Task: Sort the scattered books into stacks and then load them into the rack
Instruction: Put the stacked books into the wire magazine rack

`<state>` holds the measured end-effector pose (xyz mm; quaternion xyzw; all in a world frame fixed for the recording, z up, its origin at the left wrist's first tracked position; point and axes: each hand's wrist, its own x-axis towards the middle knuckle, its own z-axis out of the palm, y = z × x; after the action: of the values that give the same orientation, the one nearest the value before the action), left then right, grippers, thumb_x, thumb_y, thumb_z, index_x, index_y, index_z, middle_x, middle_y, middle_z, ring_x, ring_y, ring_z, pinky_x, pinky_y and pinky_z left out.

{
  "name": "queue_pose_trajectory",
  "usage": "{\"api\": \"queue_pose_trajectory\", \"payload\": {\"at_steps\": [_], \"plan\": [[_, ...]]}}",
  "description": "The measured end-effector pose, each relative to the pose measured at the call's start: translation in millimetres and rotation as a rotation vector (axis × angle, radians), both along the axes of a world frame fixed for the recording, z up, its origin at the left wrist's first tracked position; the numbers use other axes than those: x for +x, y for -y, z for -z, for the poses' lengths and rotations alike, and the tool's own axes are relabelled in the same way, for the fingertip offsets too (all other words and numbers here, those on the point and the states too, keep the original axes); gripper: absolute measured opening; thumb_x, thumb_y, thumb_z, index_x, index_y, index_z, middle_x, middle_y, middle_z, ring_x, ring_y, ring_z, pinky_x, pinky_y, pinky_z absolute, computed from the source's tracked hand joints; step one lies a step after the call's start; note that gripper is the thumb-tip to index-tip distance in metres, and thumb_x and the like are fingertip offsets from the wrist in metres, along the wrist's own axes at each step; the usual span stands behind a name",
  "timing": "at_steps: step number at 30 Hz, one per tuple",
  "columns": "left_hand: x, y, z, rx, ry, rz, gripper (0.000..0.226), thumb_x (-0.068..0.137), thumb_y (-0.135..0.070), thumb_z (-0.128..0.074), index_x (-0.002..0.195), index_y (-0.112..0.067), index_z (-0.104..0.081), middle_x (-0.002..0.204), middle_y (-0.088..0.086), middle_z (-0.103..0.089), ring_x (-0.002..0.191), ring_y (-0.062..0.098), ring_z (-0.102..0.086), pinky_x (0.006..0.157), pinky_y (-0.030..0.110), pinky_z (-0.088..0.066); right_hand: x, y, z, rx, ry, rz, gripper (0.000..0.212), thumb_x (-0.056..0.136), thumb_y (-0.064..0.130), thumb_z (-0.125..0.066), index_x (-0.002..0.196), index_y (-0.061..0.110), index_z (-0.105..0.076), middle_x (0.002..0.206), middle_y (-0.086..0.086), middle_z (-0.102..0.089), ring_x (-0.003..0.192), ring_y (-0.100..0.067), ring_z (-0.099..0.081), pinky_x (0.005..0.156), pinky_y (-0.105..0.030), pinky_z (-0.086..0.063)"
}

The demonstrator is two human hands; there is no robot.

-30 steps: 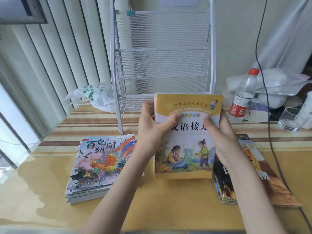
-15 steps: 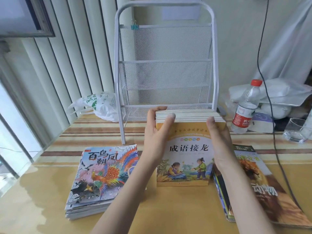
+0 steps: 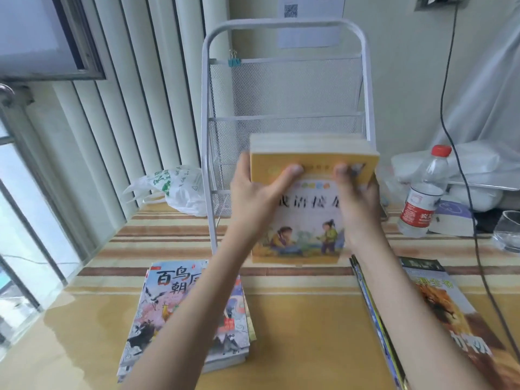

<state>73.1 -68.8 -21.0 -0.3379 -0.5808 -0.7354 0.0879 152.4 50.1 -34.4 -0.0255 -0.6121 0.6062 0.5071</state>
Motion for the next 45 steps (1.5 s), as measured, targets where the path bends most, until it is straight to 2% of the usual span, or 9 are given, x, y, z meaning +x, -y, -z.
{"api": "queue_pose_trajectory", "payload": {"at_steps": [8, 16, 21, 25, 30, 35, 39, 42, 45], "plan": [[-108, 6, -93, 0.041, -0.189, -0.034, 0.048, 0.07, -0.042, -0.074, 0.104, -0.015, -0.056, 0.097, 0.001, -0.068, 0.087, 0.011, -0.069, 0.074, 0.024, -0.054, -114, 0, -95, 0.097, -0.116, -0.031, 0.055, 0.057, 0.062, -0.065, 0.094, 0.021, -0.057, 0.089, 0.008, -0.065, 0.085, 0.0, -0.064, 0.074, -0.015, -0.048], [-178, 0, -63, -0.109, -0.204, -0.172, 0.043, 0.07, -0.063, -0.07, 0.098, -0.033, -0.058, 0.097, -0.008, -0.064, 0.108, 0.027, -0.058, 0.089, 0.047, -0.052, -178, -11, -67, 0.059, -0.08, -0.055, 0.052, 0.056, 0.062, -0.067, 0.091, 0.025, -0.057, 0.087, 0.012, -0.067, 0.086, -0.001, -0.065, 0.077, -0.019, -0.052], [-178, 1, -45, -0.179, -0.209, -0.213, 0.022, 0.081, -0.042, -0.069, 0.089, -0.038, -0.048, 0.096, -0.024, -0.042, 0.122, 0.016, -0.036, 0.101, 0.032, -0.039, -185, -12, -49, 0.055, -0.061, -0.05, 0.06, 0.053, 0.067, -0.066, 0.092, 0.022, -0.057, 0.088, 0.011, -0.067, 0.084, 0.001, -0.066, 0.074, -0.017, -0.052], [-188, -1, -39, -0.187, -0.179, -0.208, 0.028, 0.074, -0.058, -0.068, 0.087, -0.038, -0.054, 0.121, -0.001, -0.053, 0.132, 0.02, -0.034, 0.107, 0.037, -0.037, -188, -14, -43, 0.093, -0.024, -0.035, 0.076, 0.055, 0.072, -0.064, 0.101, 0.012, -0.058, 0.09, 0.006, -0.068, 0.086, -0.006, -0.067, 0.074, -0.02, -0.053], [-187, -4, -34, -0.034, -0.17, -0.164, 0.077, 0.065, -0.057, -0.077, 0.127, -0.027, -0.044, 0.138, -0.011, -0.043, 0.132, 0.008, -0.041, 0.106, 0.042, -0.041, -190, -20, -27, 0.111, -0.01, -0.012, 0.046, 0.081, 0.037, -0.069, 0.113, 0.008, -0.052, 0.092, 0.011, -0.065, 0.083, 0.005, -0.063, 0.073, -0.012, -0.046], [-191, -2, -41, -0.144, -0.279, -0.242, 0.054, 0.071, -0.053, -0.072, 0.116, -0.026, -0.059, 0.112, -0.006, -0.064, 0.097, 0.01, -0.063, 0.086, 0.04, -0.054, -191, -21, -19, 0.31, -0.069, 0.281, 0.071, 0.079, 0.045, -0.067, 0.132, 0.008, -0.037, 0.12, -0.003, -0.054, 0.109, -0.014, -0.055, 0.096, -0.037, -0.045], [-196, 1, -41, -0.226, -0.401, -0.335, 0.048, 0.073, -0.055, -0.064, 0.103, -0.018, -0.068, 0.101, -0.007, -0.067, 0.088, -0.005, -0.058, 0.079, 0.015, -0.047, -192, -26, -43, 0.641, -0.094, 0.541, 0.038, 0.091, 0.038, -0.047, 0.111, 0.008, -0.06, 0.106, 0.008, -0.06, 0.097, -0.002, -0.053, 0.093, -0.05, -0.044], [-201, 1, -33, -0.212, -0.351, -0.328, 0.046, 0.071, -0.055, -0.066, 0.097, -0.018, -0.07, 0.11, -0.004, -0.067, 0.114, 0.001, -0.055, 0.099, 0.027, -0.045, -192, -37, -39, 0.687, -0.041, 0.524, 0.043, 0.096, 0.035, -0.035, 0.088, 0.006, -0.065, 0.078, -0.002, -0.067, 0.073, -0.015, -0.058, 0.069, -0.037, -0.048], [-201, 0, -31, -0.235, -0.337, -0.335, 0.046, 0.07, -0.056, -0.066, 0.097, -0.019, -0.07, 0.115, -0.002, -0.067, 0.123, 0.002, -0.051, 0.105, 0.031, -0.041, -192, -41, -37, 0.636, 0.018, 0.411, 0.038, 0.096, 0.032, -0.035, 0.091, 0.011, -0.067, 0.085, 0.0, -0.068, 0.082, -0.015, -0.06, 0.073, -0.031, -0.047]]}}
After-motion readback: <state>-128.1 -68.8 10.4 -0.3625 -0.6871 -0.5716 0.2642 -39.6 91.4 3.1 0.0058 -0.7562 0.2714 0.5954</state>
